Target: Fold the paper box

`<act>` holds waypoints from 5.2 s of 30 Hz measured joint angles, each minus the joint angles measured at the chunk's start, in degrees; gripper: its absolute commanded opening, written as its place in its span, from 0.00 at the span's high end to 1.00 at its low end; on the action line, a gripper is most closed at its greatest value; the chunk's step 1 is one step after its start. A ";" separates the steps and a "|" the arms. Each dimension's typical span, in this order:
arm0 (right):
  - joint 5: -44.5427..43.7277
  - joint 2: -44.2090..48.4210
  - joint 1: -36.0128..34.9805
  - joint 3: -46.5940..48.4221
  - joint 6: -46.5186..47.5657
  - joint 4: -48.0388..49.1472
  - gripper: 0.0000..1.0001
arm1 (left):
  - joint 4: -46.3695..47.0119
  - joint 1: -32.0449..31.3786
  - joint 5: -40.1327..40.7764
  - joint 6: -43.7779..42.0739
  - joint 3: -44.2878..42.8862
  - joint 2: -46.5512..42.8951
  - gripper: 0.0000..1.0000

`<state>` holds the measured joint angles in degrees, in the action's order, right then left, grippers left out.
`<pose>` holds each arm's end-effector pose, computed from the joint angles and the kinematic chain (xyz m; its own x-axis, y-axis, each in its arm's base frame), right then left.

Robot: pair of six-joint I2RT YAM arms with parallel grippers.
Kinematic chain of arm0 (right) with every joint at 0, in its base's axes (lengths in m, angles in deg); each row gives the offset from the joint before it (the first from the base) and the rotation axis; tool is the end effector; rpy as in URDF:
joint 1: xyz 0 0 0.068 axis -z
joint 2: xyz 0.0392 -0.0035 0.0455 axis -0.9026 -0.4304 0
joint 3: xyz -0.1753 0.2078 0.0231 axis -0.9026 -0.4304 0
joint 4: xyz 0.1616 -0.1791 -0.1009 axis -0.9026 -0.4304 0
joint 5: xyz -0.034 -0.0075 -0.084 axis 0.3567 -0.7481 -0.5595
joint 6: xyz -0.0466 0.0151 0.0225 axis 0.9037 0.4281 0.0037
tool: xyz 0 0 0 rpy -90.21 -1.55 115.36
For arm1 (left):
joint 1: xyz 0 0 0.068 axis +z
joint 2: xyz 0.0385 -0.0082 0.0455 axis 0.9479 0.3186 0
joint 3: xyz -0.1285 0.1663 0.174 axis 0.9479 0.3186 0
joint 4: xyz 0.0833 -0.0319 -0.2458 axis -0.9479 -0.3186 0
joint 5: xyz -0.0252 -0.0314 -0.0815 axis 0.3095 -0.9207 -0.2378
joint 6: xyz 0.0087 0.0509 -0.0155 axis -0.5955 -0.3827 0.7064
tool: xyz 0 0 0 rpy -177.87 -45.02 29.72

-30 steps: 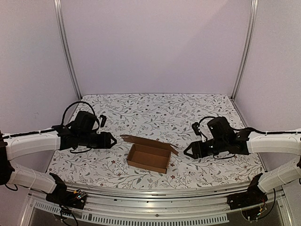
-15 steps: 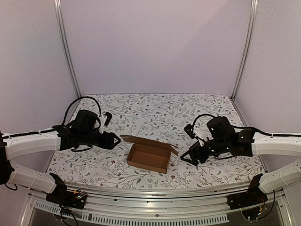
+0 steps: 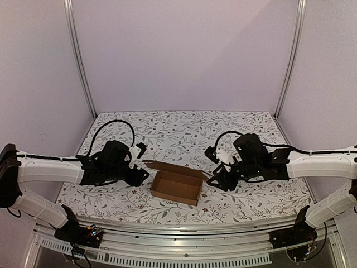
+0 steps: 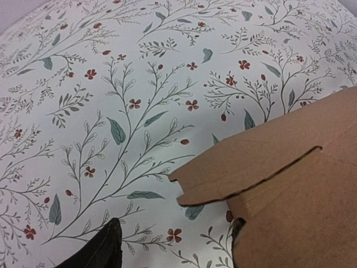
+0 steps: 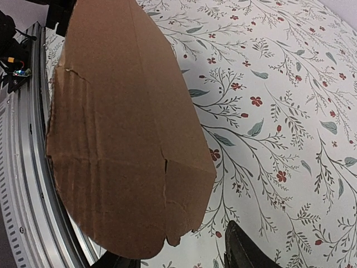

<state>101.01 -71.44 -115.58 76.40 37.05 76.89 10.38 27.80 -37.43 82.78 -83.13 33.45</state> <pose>0.1693 0.2206 0.2165 -0.3523 -0.5607 -0.7493 -0.8849 0.4603 0.0716 0.1861 -0.1722 0.1768 -0.6051 0.3311 -0.7240 0.5328 0.8442 -0.0592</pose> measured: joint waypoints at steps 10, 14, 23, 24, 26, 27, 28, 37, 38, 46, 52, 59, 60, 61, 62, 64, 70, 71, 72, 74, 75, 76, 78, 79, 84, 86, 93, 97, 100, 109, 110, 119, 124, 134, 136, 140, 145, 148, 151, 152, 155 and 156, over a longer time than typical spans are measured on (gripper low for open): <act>-1.14 -2.78 -0.72 0.35 2.03 0.00 0.64 | 4.22 -0.87 5.81 -4.76 0.02 1.66 0.43; -1.44 -3.41 -0.76 0.42 2.08 0.00 0.69 | 6.45 -0.92 6.36 -6.29 0.02 1.70 0.42; -1.75 -3.76 -0.83 0.55 1.88 -0.02 0.79 | 10.03 -0.94 6.36 -8.90 0.02 3.39 0.43; -1.77 -3.76 -0.83 0.55 1.90 -0.02 0.80 | 10.34 -0.96 6.32 -9.03 0.02 3.58 0.43; -1.79 -3.76 -0.85 0.55 1.90 -0.02 0.85 | 10.73 -0.96 6.14 -9.27 0.00 3.89 0.43; -1.79 -3.76 -0.87 0.55 1.88 -0.04 0.87 | 10.91 -0.96 6.10 -9.33 0.00 4.02 0.43; -1.79 -3.76 -0.90 0.57 1.86 -0.04 0.90 | 11.02 -0.96 6.01 -9.44 0.00 4.11 0.43; -2.43 -3.76 -1.01 1.40 1.99 -0.31 1.00 | 12.70 -1.01 4.85 -10.40 0.00 3.85 0.44; -2.43 -3.76 -1.01 1.40 2.03 -0.39 1.00 | 12.98 -1.01 4.72 -10.69 0.00 3.65 0.44; -2.45 -3.30 -1.01 1.66 3.02 -2.56 1.00 | 14.56 -1.01 3.41 -12.33 0.00 2.84 0.47; -2.43 -1.95 -1.03 1.66 3.50 -4.59 1.00 | 15.28 -0.59 2.03 -13.81 0.00 2.82 0.50; -2.40 -1.88 -1.77 1.66 3.89 -5.40 1.00 | 17.31 1.57 -2.45 -14.86 0.00 2.84 0.50; -2.40 -1.86 -1.79 1.66 3.91 -5.42 1.00 | 17.49 1.97 -3.45 -15.04 0.00 2.91 0.49; -2.40 -1.86 -1.79 1.66 3.91 -5.44 1.00 | 17.59 2.38 -4.28 -15.23 0.00 3.02 0.48; -2.43 -1.84 -1.81 1.66 3.91 -5.51 1.00 | 17.84 2.95 -5.46 -15.41 -0.04 3.26 0.47; -2.40 -1.68 -1.81 1.66 3.91 -5.75 1.00 | 18.38 4.31 -7.67 -15.85 -0.17 4.00 0.45; -2.40 -0.85 -2.23 1.70 3.85 -6.97 1.00 | 20.61 7.54 -12.98 -17.25 -0.26 6.27 0.42; -2.40 -0.68 -2.40 1.70 3.85 -7.19 1.00 | 20.81 7.74 -13.81 -17.49 -0.50 6.95 0.42; -2.40 -0.48 -2.58 1.70 3.82 -7.39 1.00 | 20.90 7.85 -14.73 -17.73 -0.92 7.69 0.42; -2.43 -0.22 -2.80 1.70 3.82 -7.82 1.00 | 21.05 7.93 -16.83 -18.27 -2.08 9.46 0.42; -2.43 -0.15 -2.84 1.70 3.82 -7.98 1.00 | 21.18 7.96 -17.88 -18.53 -2.67 10.27 0.42; -2.43 -0.04 -2.89 1.70 3.82 -8.15 1.00 | 21.24 7.96 -18.86 -18.84 -3.21 10.97 0.42; -2.45 0.07 -2.89 1.70 3.82 -8.37 1.00 | 21.29 8.02 -20.31 -19.32 -4.13 11.96 0.42; -2.45 0.11 -2.89 1.70 3.82 -8.48 1.00 | 21.29 8.07 -20.96 -19.65 -4.61 12.39 0.42; -2.69 0.26 -2.91 1.84 3.82 -9.20 1.00 | 21.33 8.81 -24.02 -20.79 -6.38 13.66 0.47; -2.86 0.26 -2.91 2.12 3.85 -9.51 1.00 | 21.31 9.22 -25.11 -21.07 -6.69 13.77 0.50; -3.32 0.35 -2.93 2.34 3.82 -9.79 1.00 | 20.68 10.05 -28.68 -21.49 -6.93 14.03 0.72; -3.54 0.35 -2.93 2.34 3.82 -10.03 1.00 | 19.52 10.32 -29.88 -21.18 -7.80 14.58 0.83; -3.82 0.39 -2.93 2.34 3.80 -10.05 1.00 | 19.04 10.40 -30.23 -20.83 -7.80 14.58 0.90; -6.36 0.39 -2.93 3.15 2.84 -9.55 1.00 | 18.56 10.38 -30.84 -17.86 -7.06 13.42 1.00; -6.71 0.39 -2.93 3.37 2.64 -9.44 1.00 | 18.64 10.38 -30.77 -17.38 -6.67 13.05 1.00; -11.37 -2.34 -5.33 6.36 -0.07 -8.26 1.00 | 18.23 7.98 -24.65 -11.63 -4.20 8.76 1.00; -14.73 -4.98 -7.28 8.04 -2.69 -6.86 1.00 | 17.86 4.07 -16.61 -7.17 -3.67 6.25 1.00; -23.52 -11.28 -7.82 11.89 -10.29 -4.98 1.00 | 16.20 -2.36 -5.20 -0.52 -1.18 3.67 1.00; -24.81 -12.31 -7.85 12.66 -11.89 -4.42 1.00 | 15.87 -3.06 -3.89 0.52 -0.90 3.65 1.00; -27.12 -13.64 -7.87 12.94 -15.08 -2.73 1.00 | 15.87 -4.48 -1.11 3.23 -0.44 3.65 1.00; -29.53 -14.58 -8.61 12.94 -17.38 -1.49 1.00 | 16.06 -6.10 1.60 5.88 -0.31 3.65 1.00; -31.12 -15.23 -9.53 12.94 -17.94 -1.27 1.00 | 16.06 -6.62 2.69 7.32 -0.31 3.65 1.00; -32.41 -15.74 -10.45 12.94 -18.49 -1.25 1.00 | 16.06 -7.08 3.74 8.92 -0.31 3.74 1.00; -32.87 -15.91 -10.78 12.94 -18.64 -1.25 1.00 | 16.09 -7.28 4.07 9.53 -0.31 3.80 1.00; -34.01 -16.09 -11.47 12.85 -18.95 -1.20 1.00 | 16.55 -7.82 5.09 11.47 -0.37 4.28 1.00; -34.34 -16.13 -11.58 12.81 -19.04 -1.22 1.00 | 16.76 -8.04 5.42 12.11 -0.42 4.50 1.00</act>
<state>66.68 -87.57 -127.16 89.21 18.01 75.67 27.14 19.76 -32.01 94.88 -83.54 37.95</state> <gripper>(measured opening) 0.005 0.006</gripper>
